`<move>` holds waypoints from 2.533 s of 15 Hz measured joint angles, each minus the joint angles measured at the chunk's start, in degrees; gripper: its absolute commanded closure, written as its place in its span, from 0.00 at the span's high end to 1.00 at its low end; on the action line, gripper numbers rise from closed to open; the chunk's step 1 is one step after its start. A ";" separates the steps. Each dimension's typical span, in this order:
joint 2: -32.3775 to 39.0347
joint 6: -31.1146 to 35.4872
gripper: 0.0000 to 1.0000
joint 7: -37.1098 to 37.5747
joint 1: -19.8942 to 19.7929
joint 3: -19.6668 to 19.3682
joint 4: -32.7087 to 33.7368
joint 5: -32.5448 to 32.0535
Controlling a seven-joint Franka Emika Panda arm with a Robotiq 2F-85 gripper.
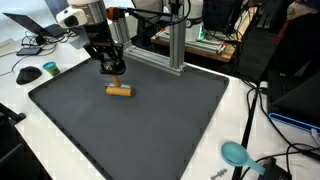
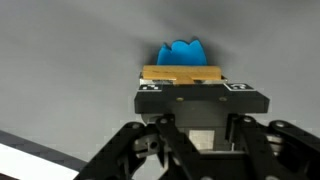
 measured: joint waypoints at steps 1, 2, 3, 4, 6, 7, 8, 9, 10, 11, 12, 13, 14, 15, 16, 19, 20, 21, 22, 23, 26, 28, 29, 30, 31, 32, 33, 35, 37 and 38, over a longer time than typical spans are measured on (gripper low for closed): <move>0.00 -0.11 0.22 -0.01 0.00 0.00 0.03 -0.01; 0.02 -0.18 0.22 -0.02 0.00 0.00 0.07 -0.02; 0.04 -0.26 0.22 -0.02 0.00 0.00 0.11 -0.03; 0.06 -0.33 0.22 -0.02 0.00 0.00 0.15 -0.05; 0.08 -0.49 0.22 -0.02 0.00 0.00 0.21 -0.09; 0.09 -0.57 0.22 -0.02 0.00 0.00 0.25 -0.11; 0.10 -0.64 0.22 -0.02 0.00 0.00 0.27 -0.19; 0.10 -0.69 0.22 -0.02 0.01 0.00 0.28 -0.25; 0.10 -0.75 0.22 -0.02 0.02 0.00 0.29 -0.30; 0.10 -0.83 0.22 -0.01 0.02 0.00 0.30 -0.34; 0.11 -0.91 0.22 -0.01 0.02 0.00 0.33 -0.38; 0.12 -0.97 0.22 -0.01 0.03 0.00 0.35 -0.42; 0.12 -1.01 0.22 -0.01 0.04 0.00 0.35 -0.48; 0.12 -1.04 0.22 -0.01 0.06 0.00 0.36 -0.56; 0.12 -1.08 0.22 -0.01 0.09 0.00 0.36 -0.63; 0.12 -1.20 0.22 0.00 0.18 0.01 0.36 -0.93; 0.12 -1.24 0.22 0.01 0.23 0.01 0.37 -1.07; 0.12 -1.27 0.22 0.01 0.26 0.01 0.37 -1.18; 0.12 -1.30 0.22 0.01 0.29 0.01 0.37 -1.25; 0.12 -1.33 0.22 0.01 0.31 0.01 0.37 -1.32; 0.12 -1.40 0.22 0.01 0.36 0.01 0.37 -1.51; 0.12 -1.45 0.22 0.01 0.40 0.01 0.37 -1.65; 0.12 -1.47 0.22 0.01 0.42 0.01 0.37 -1.72; 0.13 -1.49 0.22 0.01 0.43 0.01 0.37 -1.75; 0.13 -1.51 0.22 0.01 0.44 0.01 0.37 -1.79; 0.13 -1.53 0.22 0.01 0.44 0.01 0.37 -1.81; 0.13 -1.55 0.22 0.01 0.44 0.01 0.37 -1.84; 0.13 -1.59 0.22 0.01 0.44 0.01 0.37 -1.90; 0.13 -1.63 0.22 0.04 0.45 0.01 0.37 -1.95; 0.13 -1.65 0.22 0.05 0.45 0.01 0.37 -1.97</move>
